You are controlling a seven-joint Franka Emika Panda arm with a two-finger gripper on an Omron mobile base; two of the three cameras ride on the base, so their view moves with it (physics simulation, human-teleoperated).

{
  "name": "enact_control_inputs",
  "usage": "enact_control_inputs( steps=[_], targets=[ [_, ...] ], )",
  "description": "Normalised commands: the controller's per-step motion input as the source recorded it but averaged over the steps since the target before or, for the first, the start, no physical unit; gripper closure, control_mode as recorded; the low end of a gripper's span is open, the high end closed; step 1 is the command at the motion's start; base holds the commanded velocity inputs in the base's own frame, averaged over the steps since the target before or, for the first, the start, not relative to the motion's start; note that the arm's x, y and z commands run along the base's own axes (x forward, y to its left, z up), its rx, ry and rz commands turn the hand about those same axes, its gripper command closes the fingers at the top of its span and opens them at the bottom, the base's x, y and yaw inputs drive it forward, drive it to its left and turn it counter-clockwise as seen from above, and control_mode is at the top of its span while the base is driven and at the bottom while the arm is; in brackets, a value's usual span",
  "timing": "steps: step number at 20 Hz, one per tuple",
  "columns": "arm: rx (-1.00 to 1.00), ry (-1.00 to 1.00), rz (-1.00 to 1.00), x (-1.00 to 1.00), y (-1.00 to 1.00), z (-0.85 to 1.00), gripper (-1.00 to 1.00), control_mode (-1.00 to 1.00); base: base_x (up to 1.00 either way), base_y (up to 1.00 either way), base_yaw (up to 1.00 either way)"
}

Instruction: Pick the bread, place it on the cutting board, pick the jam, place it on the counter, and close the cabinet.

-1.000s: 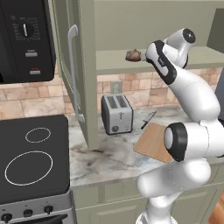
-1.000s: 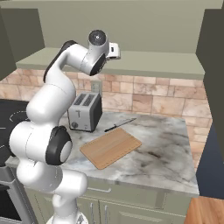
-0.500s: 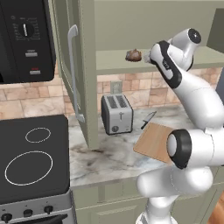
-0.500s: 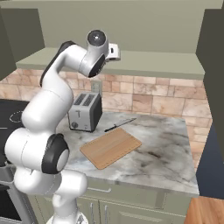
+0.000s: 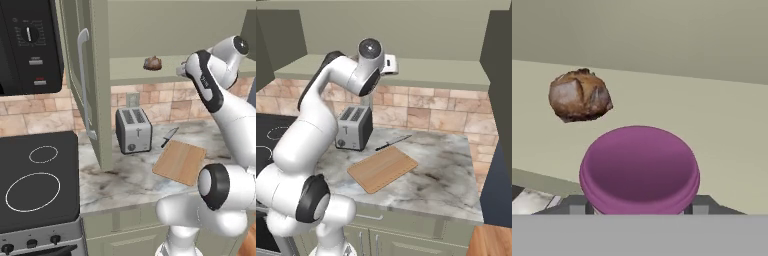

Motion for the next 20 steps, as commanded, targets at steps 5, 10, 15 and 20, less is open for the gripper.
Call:
enact_control_inputs(
  steps=[5,10,15,20],
  targets=[
    [0.00,0.00,0.00,-0.63,-0.59,0.00,1.00,-1.00,0.00,0.00,0.00],
    [0.00,0.00,0.00,-0.67,-0.49,-0.06,1.00,-1.00,0.00,0.00,0.00],
    [0.00,0.00,0.00,-0.65,-0.42,-0.19,1.00,-1.00,0.00,0.00,0.00],
    [-0.03,0.00,0.00,-0.52,-0.31,-0.35,1.00,-1.00,0.00,0.00,0.00]
  ],
)
